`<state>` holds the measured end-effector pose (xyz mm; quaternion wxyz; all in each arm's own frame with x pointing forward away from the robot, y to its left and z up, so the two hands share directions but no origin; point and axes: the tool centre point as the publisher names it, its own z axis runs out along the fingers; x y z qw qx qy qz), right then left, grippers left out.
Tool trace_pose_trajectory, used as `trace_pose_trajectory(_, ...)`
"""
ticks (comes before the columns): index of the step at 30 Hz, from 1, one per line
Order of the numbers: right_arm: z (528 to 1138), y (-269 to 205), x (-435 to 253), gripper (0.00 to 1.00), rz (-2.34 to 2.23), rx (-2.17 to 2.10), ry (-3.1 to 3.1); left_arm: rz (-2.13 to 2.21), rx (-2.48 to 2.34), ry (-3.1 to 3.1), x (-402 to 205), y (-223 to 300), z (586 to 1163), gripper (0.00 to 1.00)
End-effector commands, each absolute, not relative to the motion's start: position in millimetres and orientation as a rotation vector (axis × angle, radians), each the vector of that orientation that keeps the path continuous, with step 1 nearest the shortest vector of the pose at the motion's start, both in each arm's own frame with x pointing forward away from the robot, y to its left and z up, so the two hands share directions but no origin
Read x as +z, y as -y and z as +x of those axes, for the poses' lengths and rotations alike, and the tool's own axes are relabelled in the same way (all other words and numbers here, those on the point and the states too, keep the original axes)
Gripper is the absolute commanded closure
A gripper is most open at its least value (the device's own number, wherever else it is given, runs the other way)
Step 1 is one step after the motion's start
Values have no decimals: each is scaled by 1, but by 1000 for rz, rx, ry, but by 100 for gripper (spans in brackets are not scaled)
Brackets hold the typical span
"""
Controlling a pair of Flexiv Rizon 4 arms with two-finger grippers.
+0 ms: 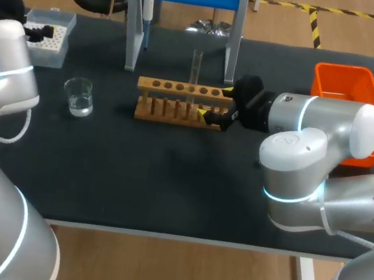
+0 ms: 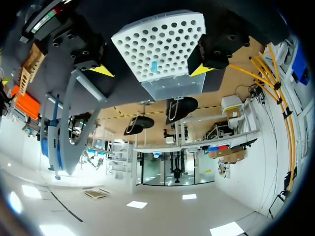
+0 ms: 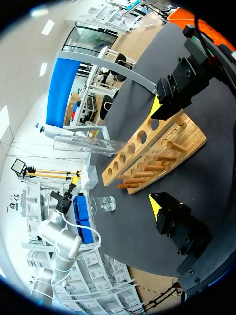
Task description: Invert the test tube, pick up the pipette, mount the tip to pipette, aspirate from beaker and dispense into the tube, eject the tip, return the pipette, and cap with the stopper.
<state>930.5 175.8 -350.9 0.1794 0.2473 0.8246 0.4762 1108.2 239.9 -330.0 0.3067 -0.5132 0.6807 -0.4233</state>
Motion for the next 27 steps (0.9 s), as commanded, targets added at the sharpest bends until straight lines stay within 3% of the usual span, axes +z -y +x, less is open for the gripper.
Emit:
trace_pose_trajectory(1, 930, -175, -350, 0, 699, 1345, -2334, -1355, -1121, -1793, -335, -240, 1116, 54)
trace_pose_trajectory(27, 930, -175, -350, 0, 699, 1345, -2334, -1376, -1109, -1788, -350, -237, 1137, 54)
